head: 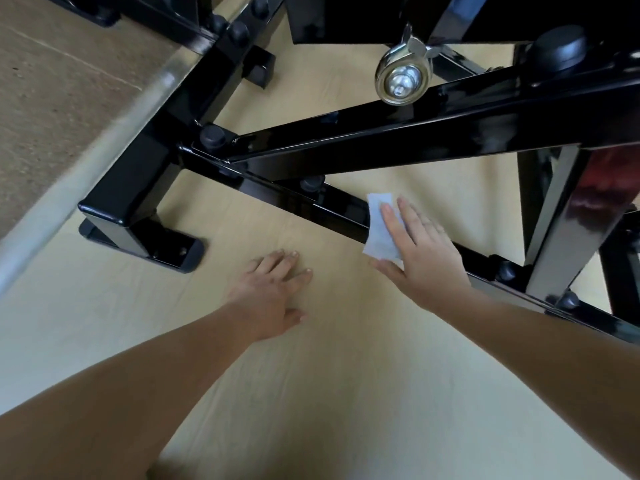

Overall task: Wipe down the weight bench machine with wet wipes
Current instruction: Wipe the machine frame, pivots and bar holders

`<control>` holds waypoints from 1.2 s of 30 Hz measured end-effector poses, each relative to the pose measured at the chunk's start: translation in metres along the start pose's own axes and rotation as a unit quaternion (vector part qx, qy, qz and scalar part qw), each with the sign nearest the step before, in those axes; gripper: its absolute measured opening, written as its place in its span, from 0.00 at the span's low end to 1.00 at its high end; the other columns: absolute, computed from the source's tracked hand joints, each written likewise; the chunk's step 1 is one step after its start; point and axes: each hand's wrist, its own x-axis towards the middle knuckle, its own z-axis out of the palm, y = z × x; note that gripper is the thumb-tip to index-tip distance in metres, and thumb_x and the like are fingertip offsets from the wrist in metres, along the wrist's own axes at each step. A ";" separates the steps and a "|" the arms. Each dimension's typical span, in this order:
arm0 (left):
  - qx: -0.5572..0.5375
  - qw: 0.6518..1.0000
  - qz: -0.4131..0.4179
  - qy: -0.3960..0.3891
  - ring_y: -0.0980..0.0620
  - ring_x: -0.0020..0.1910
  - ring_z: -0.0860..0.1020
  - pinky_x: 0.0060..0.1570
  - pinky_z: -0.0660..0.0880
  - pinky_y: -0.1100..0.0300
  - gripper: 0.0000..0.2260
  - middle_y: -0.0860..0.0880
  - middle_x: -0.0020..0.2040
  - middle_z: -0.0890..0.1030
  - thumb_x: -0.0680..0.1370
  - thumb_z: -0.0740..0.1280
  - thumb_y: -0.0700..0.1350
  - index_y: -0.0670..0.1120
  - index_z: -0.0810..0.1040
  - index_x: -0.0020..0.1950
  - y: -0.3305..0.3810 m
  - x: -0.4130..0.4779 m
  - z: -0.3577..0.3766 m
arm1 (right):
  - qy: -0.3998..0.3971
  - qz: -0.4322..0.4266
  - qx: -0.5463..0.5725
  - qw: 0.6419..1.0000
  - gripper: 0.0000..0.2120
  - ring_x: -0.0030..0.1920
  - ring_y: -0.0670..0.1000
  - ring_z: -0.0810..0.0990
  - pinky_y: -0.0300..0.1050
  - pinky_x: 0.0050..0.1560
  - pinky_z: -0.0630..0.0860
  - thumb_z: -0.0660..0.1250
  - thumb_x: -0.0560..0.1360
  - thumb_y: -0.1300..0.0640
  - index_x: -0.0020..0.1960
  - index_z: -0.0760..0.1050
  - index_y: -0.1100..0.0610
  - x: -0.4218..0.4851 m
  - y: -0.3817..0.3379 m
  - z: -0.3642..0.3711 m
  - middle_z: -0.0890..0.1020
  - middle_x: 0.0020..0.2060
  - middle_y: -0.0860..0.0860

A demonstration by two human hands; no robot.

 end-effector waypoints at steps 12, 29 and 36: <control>0.005 1.000 -0.005 0.003 0.47 0.83 0.41 0.79 0.46 0.47 0.35 0.51 0.84 0.39 0.81 0.51 0.70 0.61 0.42 0.83 0.001 0.001 0.007 | 0.102 -0.093 0.101 0.985 0.31 0.79 0.60 0.64 0.61 0.75 0.67 0.55 0.85 0.45 0.80 0.62 0.64 0.014 -0.037 -0.004 0.63 0.80 0.61; 0.006 1.000 -0.001 -0.010 0.46 0.83 0.37 0.79 0.45 0.48 0.34 0.51 0.84 0.36 0.82 0.51 0.68 0.60 0.40 0.83 0.001 0.001 0.011 | 0.079 0.077 0.205 0.972 0.27 0.66 0.59 0.77 0.53 0.52 0.76 0.60 0.82 0.39 0.73 0.67 0.56 0.059 -0.066 -0.018 0.66 0.78 0.53; 0.013 1.000 -0.003 -0.014 0.47 0.82 0.36 0.79 0.44 0.49 0.34 0.52 0.83 0.34 0.82 0.49 0.69 0.62 0.38 0.83 -0.002 0.000 0.012 | 0.067 0.023 0.070 0.995 0.36 0.64 0.61 0.78 0.57 0.69 0.72 0.53 0.82 0.37 0.78 0.65 0.62 0.052 -0.051 -0.004 0.77 0.68 0.59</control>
